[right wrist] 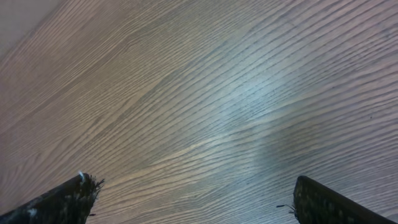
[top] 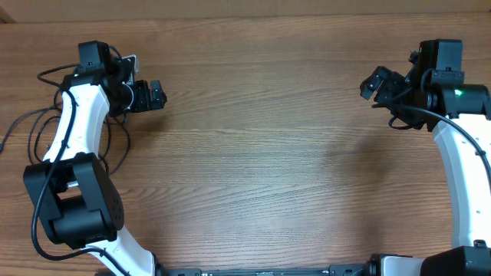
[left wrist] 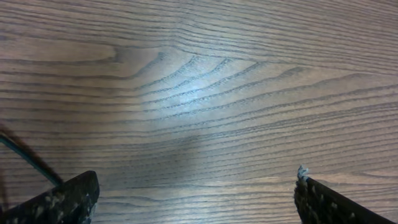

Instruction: Untangle cables

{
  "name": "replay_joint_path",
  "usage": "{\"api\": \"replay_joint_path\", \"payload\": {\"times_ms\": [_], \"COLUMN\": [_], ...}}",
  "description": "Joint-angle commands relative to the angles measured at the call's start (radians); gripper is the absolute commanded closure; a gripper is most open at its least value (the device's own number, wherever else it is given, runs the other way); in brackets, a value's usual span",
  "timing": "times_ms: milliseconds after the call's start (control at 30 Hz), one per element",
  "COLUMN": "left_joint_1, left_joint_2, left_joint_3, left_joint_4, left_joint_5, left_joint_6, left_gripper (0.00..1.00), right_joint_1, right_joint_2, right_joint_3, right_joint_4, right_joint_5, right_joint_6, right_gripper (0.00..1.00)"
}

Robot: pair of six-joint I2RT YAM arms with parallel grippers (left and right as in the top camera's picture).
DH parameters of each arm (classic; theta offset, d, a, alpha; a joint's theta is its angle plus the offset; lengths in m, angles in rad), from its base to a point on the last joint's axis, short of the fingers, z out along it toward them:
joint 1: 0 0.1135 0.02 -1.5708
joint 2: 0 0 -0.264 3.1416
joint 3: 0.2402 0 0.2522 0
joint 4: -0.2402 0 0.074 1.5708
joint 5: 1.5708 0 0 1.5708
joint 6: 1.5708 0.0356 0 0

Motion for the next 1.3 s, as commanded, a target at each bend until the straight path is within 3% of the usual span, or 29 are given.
{"api": "replay_joint_path", "payload": {"times_ms": [0,733,1067,1200,1267], "left_joint_1": [-0.004,-0.005,-0.015,-0.015,-0.015], "left_joint_2": [-0.007,-0.015,-0.394,-0.405,-0.405], "left_joint_3": [-0.003,-0.003,-0.003,-0.003,-0.003], "left_joint_4": [0.0,0.0,0.001,0.0,-0.029], "left_joint_5": [0.014,0.014,0.014,0.013,-0.06], "left_joint_6": [0.019,0.019,0.019,0.02,0.024], "left_gripper": [0.0,0.01,0.0,0.0,0.0], "right_joint_1": [-0.003,-0.003,-0.003,-0.003,-0.003], "right_joint_2": [-0.006,-0.006,-0.006,-0.006,-0.006], "right_joint_3": [0.001,0.001,0.001,0.001,0.001], "right_joint_4": [0.002,0.002,0.002,0.002,0.002], "right_joint_5": [0.0,0.0,0.0,0.0,0.0], "right_joint_6": [0.004,0.004,0.004,0.004,0.004], "right_gripper": [0.0,0.0,0.0,0.0,0.0]}}
